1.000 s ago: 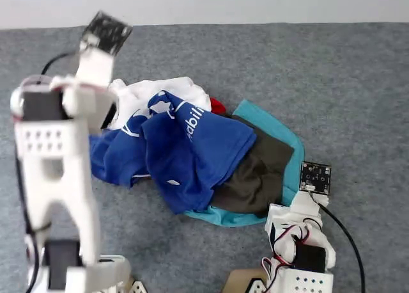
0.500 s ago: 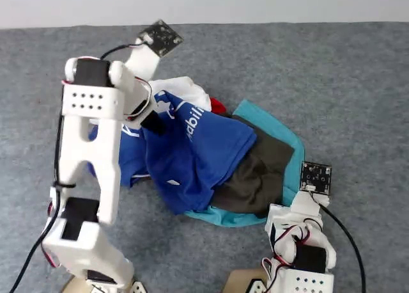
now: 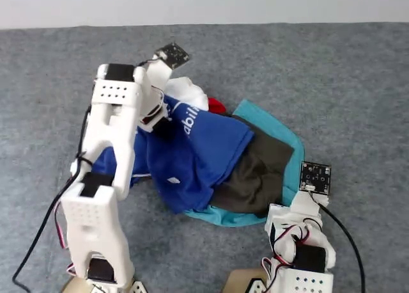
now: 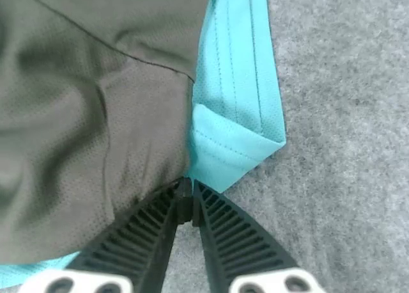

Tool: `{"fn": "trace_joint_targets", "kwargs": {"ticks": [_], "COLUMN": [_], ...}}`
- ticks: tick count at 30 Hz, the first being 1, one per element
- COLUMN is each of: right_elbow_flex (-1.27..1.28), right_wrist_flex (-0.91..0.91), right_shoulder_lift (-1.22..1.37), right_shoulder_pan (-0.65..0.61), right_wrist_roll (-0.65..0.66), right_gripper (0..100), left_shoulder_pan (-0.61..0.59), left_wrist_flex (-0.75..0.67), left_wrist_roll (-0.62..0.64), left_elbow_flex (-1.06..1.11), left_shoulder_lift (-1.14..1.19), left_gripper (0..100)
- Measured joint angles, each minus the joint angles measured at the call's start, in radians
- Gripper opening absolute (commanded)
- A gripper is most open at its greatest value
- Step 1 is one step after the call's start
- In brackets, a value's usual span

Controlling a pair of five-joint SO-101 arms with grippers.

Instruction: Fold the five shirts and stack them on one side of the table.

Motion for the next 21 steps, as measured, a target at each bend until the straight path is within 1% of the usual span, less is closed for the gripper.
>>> {"fn": "trace_joint_targets", "kwargs": {"ticks": [1,2,6,11,14,17,21], "right_elbow_flex": [0.0,0.0,0.0,0.0,0.0,0.0,0.0], "right_wrist_flex": [0.0,0.0,0.0,0.0,0.0,0.0,0.0], "right_shoulder_lift": [0.0,0.0,0.0,0.0,0.0,0.0,0.0], "right_shoulder_pan": [0.0,0.0,0.0,0.0,0.0,0.0,0.0], "right_wrist_roll": [0.0,0.0,0.0,0.0,0.0,0.0,0.0], "right_gripper": [0.9,0.9,0.9,0.9,0.9,0.9,0.9], "left_shoulder_pan": [0.002,0.003,0.005,-0.015,-0.064,-0.147,-0.282], "left_wrist_flex": [-0.003,-0.003,0.017,0.152,0.207,0.212,0.213], "left_wrist_roll": [0.0,0.0,0.0,0.0,0.005,0.077,0.129], "left_elbow_flex": [0.0,-0.002,-0.025,-0.152,-0.253,-0.328,-0.388], "left_shoulder_lift": [0.02,0.037,0.052,0.044,-0.018,-0.097,-0.18], "left_gripper": [0,2,0,0,0,0,0]}}
